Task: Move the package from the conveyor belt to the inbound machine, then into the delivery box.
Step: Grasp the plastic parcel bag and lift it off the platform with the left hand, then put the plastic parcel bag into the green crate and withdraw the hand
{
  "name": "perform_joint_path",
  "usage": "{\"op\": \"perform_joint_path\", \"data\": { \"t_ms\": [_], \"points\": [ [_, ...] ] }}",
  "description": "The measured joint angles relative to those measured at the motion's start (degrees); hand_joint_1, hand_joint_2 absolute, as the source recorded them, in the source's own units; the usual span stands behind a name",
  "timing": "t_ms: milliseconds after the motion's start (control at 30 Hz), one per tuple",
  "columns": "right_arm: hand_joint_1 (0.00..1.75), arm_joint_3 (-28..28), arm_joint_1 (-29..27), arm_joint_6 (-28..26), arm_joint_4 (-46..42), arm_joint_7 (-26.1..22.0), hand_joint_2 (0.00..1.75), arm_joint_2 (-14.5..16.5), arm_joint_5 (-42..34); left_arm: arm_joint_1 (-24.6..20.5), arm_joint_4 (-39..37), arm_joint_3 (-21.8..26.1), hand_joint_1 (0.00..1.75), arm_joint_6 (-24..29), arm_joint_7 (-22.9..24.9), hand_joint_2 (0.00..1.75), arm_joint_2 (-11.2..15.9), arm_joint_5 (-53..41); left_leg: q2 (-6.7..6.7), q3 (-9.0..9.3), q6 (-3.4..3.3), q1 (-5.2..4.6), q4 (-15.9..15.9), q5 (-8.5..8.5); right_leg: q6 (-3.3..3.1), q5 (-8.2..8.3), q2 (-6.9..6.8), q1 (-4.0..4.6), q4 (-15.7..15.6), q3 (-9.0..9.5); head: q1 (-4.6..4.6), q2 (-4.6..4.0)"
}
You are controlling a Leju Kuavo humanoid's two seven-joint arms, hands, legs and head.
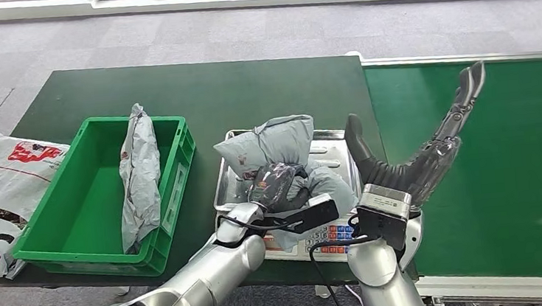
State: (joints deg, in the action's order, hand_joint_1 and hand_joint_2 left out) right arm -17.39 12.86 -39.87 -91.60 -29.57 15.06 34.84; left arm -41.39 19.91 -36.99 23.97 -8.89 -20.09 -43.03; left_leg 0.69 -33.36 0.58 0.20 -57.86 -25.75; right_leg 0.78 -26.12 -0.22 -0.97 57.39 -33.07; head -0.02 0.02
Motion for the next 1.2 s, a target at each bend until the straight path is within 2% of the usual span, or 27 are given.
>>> {"op": "perform_joint_path", "data": {
  "t_ms": [133,267,467,633,1000,1067,1100,1200],
  "points": [
    [0.0,0.5,-0.9,0.0,-0.3,0.2,1.75,0.0,1.1,0.9,1.8,1.6,1.75,9.5,0.0,1.75,0.7,-2.5,-0.03,-0.12,0.03,0.0,0.0,0.03,-0.02,0.02,0.05,0.0,0.0,-0.17,-0.01,0.0],
    [0.0,1.4,-2.0,0.0,-1.0,-0.2,1.75,0.0,1.4,2.5,9.0,6.9,1.75,15.1,1.2,1.75,2.8,-10.9,-0.1,-0.27,0.08,0.0,0.0,0.06,-0.07,0.06,0.11,0.0,0.1,-0.39,-0.02,0.0],
    [0.0,2.0,-2.6,0.0,-1.1,-0.4,1.75,-0.1,1.1,7.6,23.8,17.3,1.75,15.8,2.8,1.75,4.5,-24.1,-0.2,-0.44,0.09,0.01,0.0,0.05,-0.07,0.05,0.21,0.0,0.1,-0.59,-0.02,0.0],
    [0.0,2.0,-3.3,0.0,-1.1,-0.5,1.75,-0.3,0.6,11.3,31.8,24.0,1.75,15.8,1.7,1.75,4.8,-28.0,-0.21,-0.58,0.08,0.0,0.0,0.04,-0.07,0.05,0.22,0.0,0.1,-0.75,-0.02,-0.01],
    [0.0,1.8,-3.6,0.0,-1.3,-0.3,1.75,-0.4,0.3,14.5,38.7,29.4,1.75,15.8,3.0,1.75,4.8,-34.6,-0.21,-0.6,0.08,0.0,0.0,0.05,-0.07,0.05,0.22,0.0,0.1,-0.76,-0.02,0.0],
    [0.0,1.8,-3.7,0.0,-1.4,-0.3,1.75,-0.5,0.3,15.0,40.4,30.0,1.75,15.8,6.0,1.75,5.0,-38.7,-0.22,-0.62,0.08,0.01,0.0,0.05,-0.07,0.05,0.22,0.01,0.1,-0.77,-0.02,-0.01],
    [0.0,1.7,-3.7,0.0,-1.4,-0.3,1.75,-0.5,0.3,15.3,41.7,30.1,1.75,15.8,9.0,1.75,5.6,-40.6,-0.25,-0.63,0.09,0.01,0.0,0.05,-0.08,0.06,0.25,0.01,0.1,-0.79,-0.01,-0.01],
    [0.0,1.5,-3.7,0.0,-1.4,-0.3,1.75,-0.5,-0.2,15.5,47.0,28.5,1.75,15.8,22.1,1.75,9.9,-42.5,-0.45,-0.62,0.12,0.03,0.0,0.03,-0.12,0.08,0.44,0.07,0.1,-0.9,-0.01,0.0]
  ]
}}
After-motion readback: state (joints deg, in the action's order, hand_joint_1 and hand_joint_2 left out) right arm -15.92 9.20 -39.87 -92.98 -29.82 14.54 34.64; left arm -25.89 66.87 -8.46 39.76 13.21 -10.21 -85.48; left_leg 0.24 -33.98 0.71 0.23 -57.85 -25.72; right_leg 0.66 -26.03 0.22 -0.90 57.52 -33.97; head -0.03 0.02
